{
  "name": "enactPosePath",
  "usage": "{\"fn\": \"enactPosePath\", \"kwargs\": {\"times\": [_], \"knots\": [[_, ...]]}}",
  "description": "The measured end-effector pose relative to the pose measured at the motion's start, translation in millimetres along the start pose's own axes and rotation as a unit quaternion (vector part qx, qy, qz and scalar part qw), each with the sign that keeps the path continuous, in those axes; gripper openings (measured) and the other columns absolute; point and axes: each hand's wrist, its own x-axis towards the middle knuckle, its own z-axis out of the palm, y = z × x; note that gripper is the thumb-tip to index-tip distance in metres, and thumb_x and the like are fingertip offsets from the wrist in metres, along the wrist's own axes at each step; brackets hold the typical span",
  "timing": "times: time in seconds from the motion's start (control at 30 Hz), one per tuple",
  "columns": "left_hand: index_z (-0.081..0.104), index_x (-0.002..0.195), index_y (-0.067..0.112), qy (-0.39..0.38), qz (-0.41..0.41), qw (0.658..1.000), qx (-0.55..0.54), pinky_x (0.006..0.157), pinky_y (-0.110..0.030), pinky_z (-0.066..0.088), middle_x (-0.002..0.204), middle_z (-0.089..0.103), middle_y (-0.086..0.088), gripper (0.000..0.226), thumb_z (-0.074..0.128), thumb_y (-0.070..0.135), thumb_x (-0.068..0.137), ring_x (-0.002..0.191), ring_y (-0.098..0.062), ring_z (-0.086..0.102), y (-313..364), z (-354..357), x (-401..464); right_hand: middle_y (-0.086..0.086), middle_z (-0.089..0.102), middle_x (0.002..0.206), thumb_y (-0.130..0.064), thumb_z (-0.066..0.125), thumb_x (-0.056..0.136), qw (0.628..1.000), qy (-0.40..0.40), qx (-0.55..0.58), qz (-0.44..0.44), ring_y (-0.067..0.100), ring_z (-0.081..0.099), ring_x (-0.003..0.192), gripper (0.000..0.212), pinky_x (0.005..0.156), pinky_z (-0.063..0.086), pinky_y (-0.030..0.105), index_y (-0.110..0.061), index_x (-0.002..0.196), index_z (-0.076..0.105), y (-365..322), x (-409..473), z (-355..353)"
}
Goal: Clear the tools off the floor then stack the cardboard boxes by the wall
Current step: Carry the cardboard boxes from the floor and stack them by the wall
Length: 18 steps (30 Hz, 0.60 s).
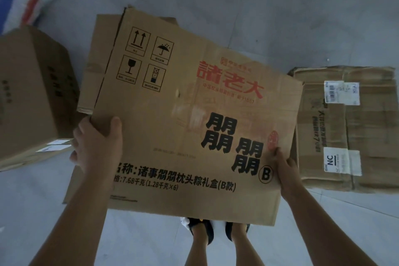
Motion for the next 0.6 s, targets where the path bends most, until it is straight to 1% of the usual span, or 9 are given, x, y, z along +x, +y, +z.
{"fn": "enactPosePath", "kwargs": {"times": [0.03,0.07,0.17,0.27,0.33,0.37,0.4,0.5,0.6], "knots": [[0.034,0.137,0.006,-0.004,-0.003,1.000,-0.004,0.105,-0.053,0.028,0.133,0.043,-0.019,0.061,0.050,0.042,0.091,0.123,-0.037,0.038,0,-9,2,0.013,0.064,0.110,-0.072,0.062,0.062,1.000,-0.006,0.000,-0.005,0.032,0.064,0.096,0.082,0.086,0.053,0.052,-0.015,0.121,0.051,-5,-10,-1],[0.035,0.137,0.006,-0.009,-0.004,1.000,-0.008,0.105,-0.052,0.026,0.134,0.043,-0.018,0.062,0.051,0.043,0.090,0.124,-0.036,0.038,1,-20,2,0.013,0.065,0.109,-0.071,0.065,0.059,1.000,-0.011,-0.002,-0.013,0.031,0.064,0.096,0.082,0.085,0.053,0.051,-0.016,0.118,0.052,-11,-23,-3],[0.033,0.139,0.007,-0.026,-0.020,0.999,-0.027,0.107,-0.051,0.024,0.137,0.041,-0.016,0.067,0.053,0.046,0.088,0.127,-0.035,0.036,-3,-61,-5,0.011,0.063,0.108,-0.054,0.068,0.075,0.999,-0.009,-0.009,-0.048,0.028,0.064,0.094,0.067,0.080,0.054,0.044,-0.009,0.121,0.049,-35,-74,-13],[0.031,0.141,0.009,-0.042,-0.054,0.996,-0.060,0.108,-0.052,0.025,0.139,0.041,-0.013,0.073,0.056,0.050,0.086,0.128,-0.034,0.036,-21,-110,-21,0.009,0.060,0.110,-0.048,0.069,0.078,0.994,-0.007,-0.034,-0.103,0.024,0.061,0.094,0.065,0.072,0.052,0.035,-0.008,0.124,0.046,-66,-130,-25],[0.033,0.139,0.012,-0.043,-0.085,0.990,-0.101,0.106,-0.056,0.030,0.135,0.044,-0.012,0.076,0.060,0.054,0.082,0.125,-0.034,0.040,-41,-141,-37,0.006,0.058,0.110,-0.043,0.069,0.080,0.987,-0.018,-0.057,-0.146,0.021,0.059,0.091,0.063,0.065,0.049,0.030,-0.008,0.125,0.044,-90,-168,-31],[0.034,0.138,0.013,-0.041,-0.102,0.987,-0.122,0.104,-0.058,0.033,0.133,0.046,-0.011,0.078,0.062,0.056,0.079,0.123,-0.034,0.043,-52,-154,-47,0.006,0.057,0.110,-0.042,0.069,0.080,0.983,-0.026,-0.074,-0.167,0.020,0.059,0.090,0.062,0.064,0.049,0.030,-0.009,0.126,0.043,-103,-186,-33],[0.034,0.137,0.013,-0.040,-0.120,0.981,-0.145,0.101,-0.059,0.036,0.131,0.047,-0.011,0.083,0.063,0.059,0.075,0.120,-0.034,0.044,-63,-167,-58,0.005,0.057,0.110,-0.042,0.070,0.079,0.976,-0.035,-0.094,-0.191,0.021,0.059,0.091,0.063,0.067,0.050,0.032,-0.009,0.125,0.043,-115,-202,-34],[0.036,0.134,0.016,-0.026,-0.175,0.955,-0.237,0.092,-0.058,0.046,0.124,0.050,-0.009,0.097,0.065,0.070,0.058,0.112,-0.033,0.051,-89,-198,-102,0.007,0.058,0.114,-0.050,0.071,0.074,0.950,-0.051,-0.171,-0.257,0.026,0.059,0.099,0.072,0.080,0.052,0.044,-0.009,0.126,0.044,-154,-244,-36],[0.036,0.133,0.016,0.013,-0.230,0.917,-0.326,0.087,-0.054,0.051,0.124,0.051,-0.009,0.093,0.071,0.063,0.061,0.106,-0.032,0.056,-114,-228,-161,0.007,0.060,0.117,-0.067,0.071,0.063,0.909,-0.091,-0.236,-0.330,0.028,0.060,0.101,0.085,0.085,0.051,0.051,-0.012,0.123,0.046,-183,-287,-36]]}}
